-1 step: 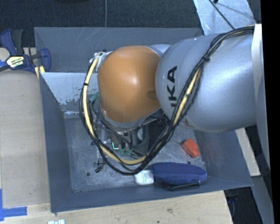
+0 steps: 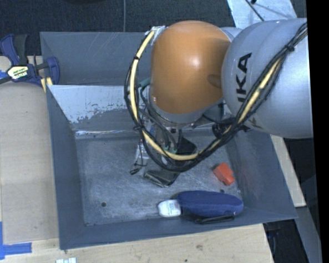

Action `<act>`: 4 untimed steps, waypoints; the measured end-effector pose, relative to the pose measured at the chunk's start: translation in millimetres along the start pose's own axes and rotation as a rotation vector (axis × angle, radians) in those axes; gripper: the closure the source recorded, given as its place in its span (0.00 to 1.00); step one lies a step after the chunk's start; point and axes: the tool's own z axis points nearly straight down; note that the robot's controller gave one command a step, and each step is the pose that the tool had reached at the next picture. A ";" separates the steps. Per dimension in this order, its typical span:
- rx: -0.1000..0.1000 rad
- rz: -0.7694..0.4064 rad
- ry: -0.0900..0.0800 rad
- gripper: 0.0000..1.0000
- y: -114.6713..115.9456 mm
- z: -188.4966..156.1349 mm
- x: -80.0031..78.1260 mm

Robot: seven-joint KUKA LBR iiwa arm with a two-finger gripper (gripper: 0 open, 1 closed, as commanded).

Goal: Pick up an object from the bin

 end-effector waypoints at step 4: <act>0.000 -0.072 0.003 1.00 -109.5 207.0 -52.0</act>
Offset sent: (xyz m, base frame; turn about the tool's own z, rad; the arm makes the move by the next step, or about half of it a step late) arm 0.0127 -0.0541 -0.0265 -0.1667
